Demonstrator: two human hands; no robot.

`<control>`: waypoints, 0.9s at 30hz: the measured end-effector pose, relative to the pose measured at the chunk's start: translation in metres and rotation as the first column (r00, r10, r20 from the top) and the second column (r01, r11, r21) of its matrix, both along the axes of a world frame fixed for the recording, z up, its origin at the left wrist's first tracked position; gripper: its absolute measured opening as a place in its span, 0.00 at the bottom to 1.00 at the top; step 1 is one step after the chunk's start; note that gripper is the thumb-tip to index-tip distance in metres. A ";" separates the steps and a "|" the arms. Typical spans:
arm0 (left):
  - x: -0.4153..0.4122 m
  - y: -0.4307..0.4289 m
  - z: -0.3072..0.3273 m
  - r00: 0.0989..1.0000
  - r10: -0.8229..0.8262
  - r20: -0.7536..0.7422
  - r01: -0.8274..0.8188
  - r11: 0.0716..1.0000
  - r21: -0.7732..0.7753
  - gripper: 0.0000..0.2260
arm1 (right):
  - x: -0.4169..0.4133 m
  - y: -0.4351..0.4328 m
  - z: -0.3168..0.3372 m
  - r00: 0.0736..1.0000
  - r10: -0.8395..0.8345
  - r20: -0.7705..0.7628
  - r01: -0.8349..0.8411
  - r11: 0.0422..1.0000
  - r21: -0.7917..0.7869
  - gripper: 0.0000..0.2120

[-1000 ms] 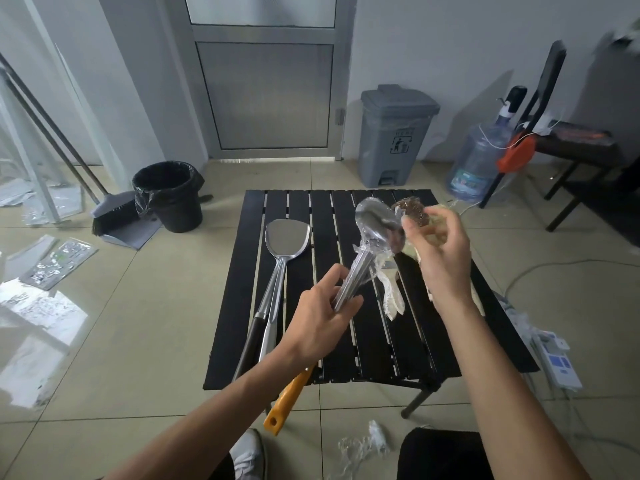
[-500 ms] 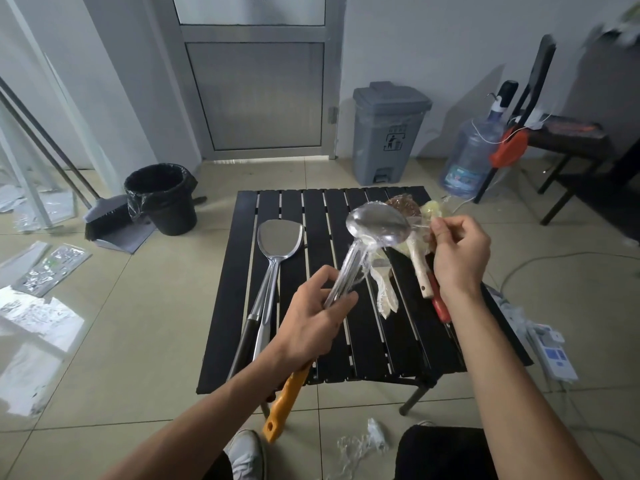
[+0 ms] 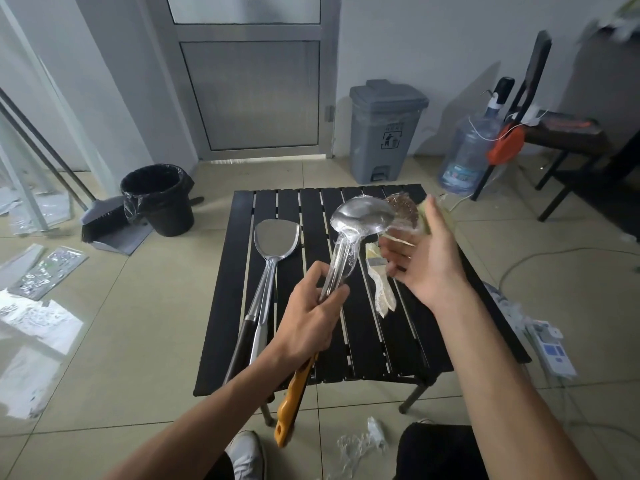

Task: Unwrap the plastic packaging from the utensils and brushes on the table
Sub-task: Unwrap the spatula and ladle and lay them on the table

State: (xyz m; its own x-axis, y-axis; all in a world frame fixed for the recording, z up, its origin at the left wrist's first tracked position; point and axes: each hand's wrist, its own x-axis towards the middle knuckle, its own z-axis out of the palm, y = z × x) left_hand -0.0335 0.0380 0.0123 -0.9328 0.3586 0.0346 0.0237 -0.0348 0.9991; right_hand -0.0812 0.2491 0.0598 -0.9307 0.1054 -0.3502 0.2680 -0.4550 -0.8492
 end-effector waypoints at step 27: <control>0.004 0.005 -0.006 1.000 0.021 0.010 -0.022 0.998 0.055 0.13 | -0.002 -0.038 -0.001 1.000 -0.016 -0.009 0.011 0.928 -0.372 0.06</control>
